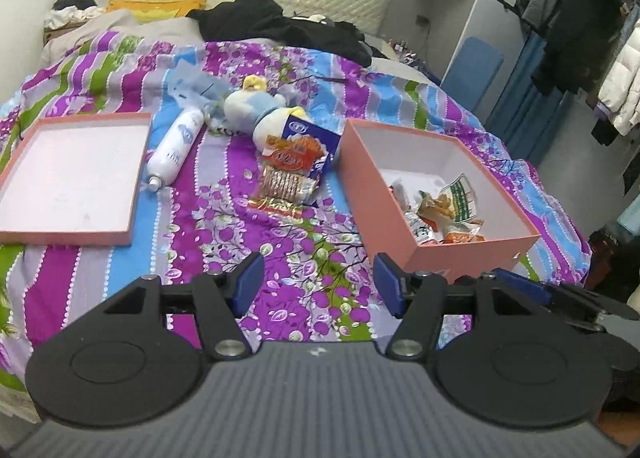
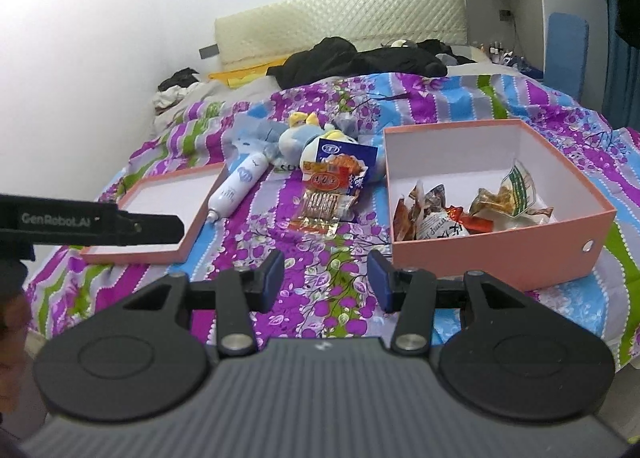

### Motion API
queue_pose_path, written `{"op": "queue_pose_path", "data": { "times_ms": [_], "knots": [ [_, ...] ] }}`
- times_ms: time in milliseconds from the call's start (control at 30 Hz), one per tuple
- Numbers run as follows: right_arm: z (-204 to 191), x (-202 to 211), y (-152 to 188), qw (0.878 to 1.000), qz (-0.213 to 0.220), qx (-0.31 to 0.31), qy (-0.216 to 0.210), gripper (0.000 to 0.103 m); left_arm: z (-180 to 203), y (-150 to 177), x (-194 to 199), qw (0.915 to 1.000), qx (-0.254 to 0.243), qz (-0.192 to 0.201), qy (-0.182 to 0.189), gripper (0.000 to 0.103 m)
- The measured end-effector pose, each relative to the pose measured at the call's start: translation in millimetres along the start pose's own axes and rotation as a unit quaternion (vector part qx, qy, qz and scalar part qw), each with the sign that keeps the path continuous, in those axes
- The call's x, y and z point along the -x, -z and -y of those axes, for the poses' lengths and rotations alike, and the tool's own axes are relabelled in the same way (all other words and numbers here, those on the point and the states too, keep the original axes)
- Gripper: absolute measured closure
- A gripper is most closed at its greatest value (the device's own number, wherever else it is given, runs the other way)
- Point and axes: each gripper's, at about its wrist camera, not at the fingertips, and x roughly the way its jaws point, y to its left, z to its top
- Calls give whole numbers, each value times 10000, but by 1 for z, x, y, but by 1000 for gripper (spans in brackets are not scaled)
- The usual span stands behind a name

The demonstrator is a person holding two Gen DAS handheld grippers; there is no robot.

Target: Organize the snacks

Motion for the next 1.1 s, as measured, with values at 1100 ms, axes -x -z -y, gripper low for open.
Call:
{"op": "queue_pose_path", "data": {
  "times_ms": [1100],
  "knots": [
    [-5,-265,-15,9973,-401,-102,611,55,-114,-103,-322,9919,672,-952,500,36]
  ]
}}
